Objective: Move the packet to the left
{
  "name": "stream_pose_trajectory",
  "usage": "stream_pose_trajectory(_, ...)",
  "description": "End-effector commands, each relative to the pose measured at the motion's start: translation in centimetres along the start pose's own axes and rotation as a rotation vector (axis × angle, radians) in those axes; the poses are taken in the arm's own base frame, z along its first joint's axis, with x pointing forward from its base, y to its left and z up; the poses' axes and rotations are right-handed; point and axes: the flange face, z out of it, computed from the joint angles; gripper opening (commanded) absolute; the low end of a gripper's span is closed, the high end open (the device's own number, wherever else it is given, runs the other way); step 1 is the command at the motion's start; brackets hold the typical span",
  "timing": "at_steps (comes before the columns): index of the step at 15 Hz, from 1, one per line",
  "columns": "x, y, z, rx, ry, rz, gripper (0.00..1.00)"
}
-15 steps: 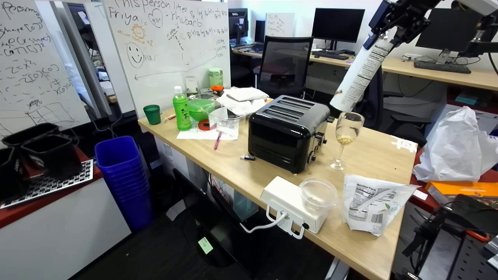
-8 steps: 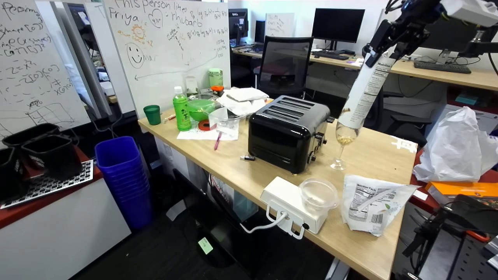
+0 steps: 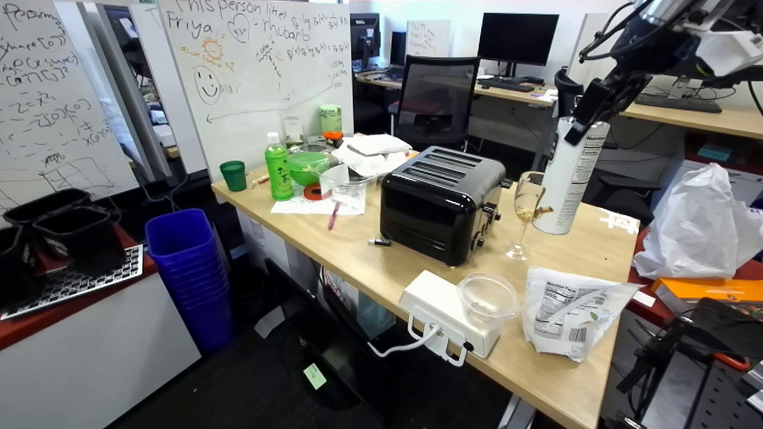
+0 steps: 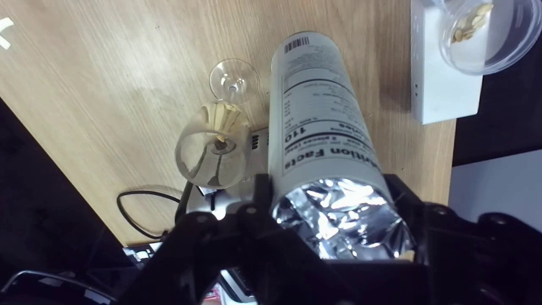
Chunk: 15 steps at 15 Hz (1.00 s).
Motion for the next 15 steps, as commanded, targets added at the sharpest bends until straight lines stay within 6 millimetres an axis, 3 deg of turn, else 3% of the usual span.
stream_pose_trajectory(1,-0.1,-1.5,1.5,0.008,0.026,-0.116,0.41)
stream_pose_trajectory(10,0.7,-5.9,7.2,0.112,0.044,-0.206,0.41)
stream_pose_trajectory(15,0.8,-6.9,10.3,0.09,0.067,-0.266,0.41)
